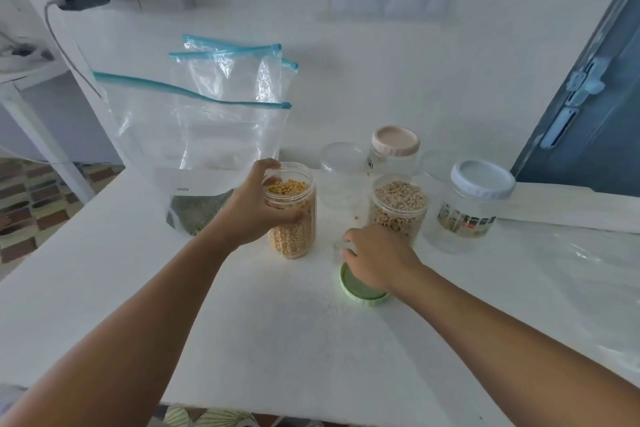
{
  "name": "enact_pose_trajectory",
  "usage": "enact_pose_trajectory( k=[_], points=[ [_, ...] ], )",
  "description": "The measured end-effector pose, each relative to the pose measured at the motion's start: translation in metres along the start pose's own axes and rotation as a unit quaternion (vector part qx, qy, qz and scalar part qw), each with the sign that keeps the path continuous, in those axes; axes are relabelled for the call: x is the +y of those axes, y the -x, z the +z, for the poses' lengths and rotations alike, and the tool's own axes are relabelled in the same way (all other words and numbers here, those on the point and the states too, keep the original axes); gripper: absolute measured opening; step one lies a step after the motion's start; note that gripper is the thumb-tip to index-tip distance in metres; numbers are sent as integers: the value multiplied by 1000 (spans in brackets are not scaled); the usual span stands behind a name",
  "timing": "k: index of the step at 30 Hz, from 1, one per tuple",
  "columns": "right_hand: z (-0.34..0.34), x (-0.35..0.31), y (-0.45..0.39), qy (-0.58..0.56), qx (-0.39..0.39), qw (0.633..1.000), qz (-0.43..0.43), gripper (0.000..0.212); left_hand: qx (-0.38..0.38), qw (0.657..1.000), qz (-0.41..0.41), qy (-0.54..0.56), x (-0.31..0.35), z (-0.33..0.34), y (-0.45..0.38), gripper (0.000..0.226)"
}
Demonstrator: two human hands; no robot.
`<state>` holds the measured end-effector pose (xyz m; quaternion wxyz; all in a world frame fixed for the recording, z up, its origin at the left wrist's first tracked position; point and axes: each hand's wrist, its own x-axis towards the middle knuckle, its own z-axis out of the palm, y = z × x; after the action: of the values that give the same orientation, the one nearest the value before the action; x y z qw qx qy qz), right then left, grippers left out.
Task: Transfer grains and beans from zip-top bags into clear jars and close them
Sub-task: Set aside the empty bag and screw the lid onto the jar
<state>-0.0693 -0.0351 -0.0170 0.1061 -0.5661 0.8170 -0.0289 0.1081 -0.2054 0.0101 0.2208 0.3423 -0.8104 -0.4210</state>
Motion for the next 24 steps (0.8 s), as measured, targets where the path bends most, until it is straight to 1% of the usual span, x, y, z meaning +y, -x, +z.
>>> enact_pose_trajectory(
  k=[2,4,7,10,12,17,19,21,22,24],
  points=[
    [0,-12,-19,-1,-32,999,31,28,0,1000,7,1,-4,-3,-5,101],
    [-2,-19,-38,-23,-58,995,79,31,-7,1000,13,1,-6,-5,-8,102],
    [-6,-26,-58,-27,-97,983,155,53,-18,1000,16,3,-8,-7,-8,111],
    [-10,-31,-70,10,-139,975,175,55,-23,1000,20,5,-10,-8,-9,113],
    [-9,-32,-77,36,-153,971,179,49,-26,999,23,10,-11,-9,-9,113],
    [-3,-32,-84,6,-125,975,181,21,-32,999,31,17,-14,-9,-10,112],
    [-3,-30,-84,10,-112,976,186,2,-33,999,35,15,-15,-9,-11,112],
    [3,-27,-84,13,-95,976,197,19,-34,999,38,15,-17,-9,-12,113],
    [7,-25,-84,11,-88,976,199,22,-34,999,39,14,-17,-9,-12,113],
    [11,-23,-83,16,-69,979,191,22,-34,998,41,11,-18,-9,-12,113]
  ],
)
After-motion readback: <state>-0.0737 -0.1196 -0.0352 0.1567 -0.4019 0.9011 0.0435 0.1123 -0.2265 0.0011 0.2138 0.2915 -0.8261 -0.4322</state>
